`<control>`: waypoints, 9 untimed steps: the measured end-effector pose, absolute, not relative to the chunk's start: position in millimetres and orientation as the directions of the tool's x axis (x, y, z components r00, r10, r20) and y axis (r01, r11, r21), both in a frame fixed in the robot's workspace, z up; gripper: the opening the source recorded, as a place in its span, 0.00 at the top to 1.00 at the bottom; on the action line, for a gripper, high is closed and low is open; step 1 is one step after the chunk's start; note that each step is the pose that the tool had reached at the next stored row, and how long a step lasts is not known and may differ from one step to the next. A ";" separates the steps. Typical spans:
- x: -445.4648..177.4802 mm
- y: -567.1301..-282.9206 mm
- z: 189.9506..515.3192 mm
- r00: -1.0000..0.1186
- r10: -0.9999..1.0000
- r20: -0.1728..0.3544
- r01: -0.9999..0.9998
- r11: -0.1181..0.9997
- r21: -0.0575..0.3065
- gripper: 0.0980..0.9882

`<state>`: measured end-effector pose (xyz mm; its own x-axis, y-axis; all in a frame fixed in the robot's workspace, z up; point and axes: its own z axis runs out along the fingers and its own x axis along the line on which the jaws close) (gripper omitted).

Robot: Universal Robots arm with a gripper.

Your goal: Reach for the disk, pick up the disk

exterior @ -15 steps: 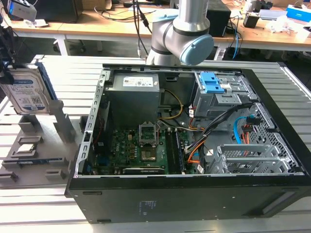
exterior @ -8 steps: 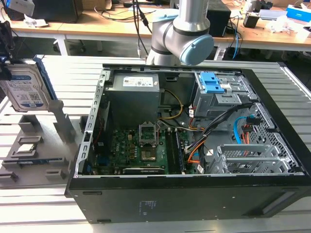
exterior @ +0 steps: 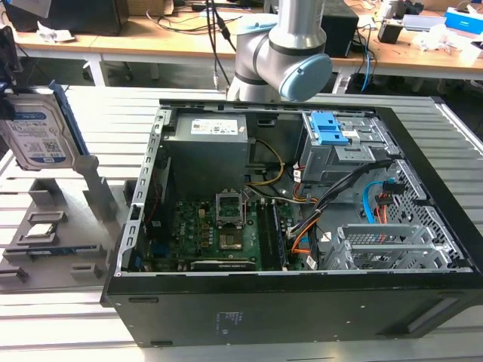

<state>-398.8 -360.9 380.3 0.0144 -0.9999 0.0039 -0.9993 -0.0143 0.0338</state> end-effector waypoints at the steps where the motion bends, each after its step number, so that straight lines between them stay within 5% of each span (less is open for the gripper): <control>1: -398.8 -360.9 381.8 0.014 -1.000 0.004 -0.999 -0.014 0.034 0.70; 9: -398.9 -360.9 390.9 0.014 -1.000 0.004 -0.999 -0.014 0.034 0.70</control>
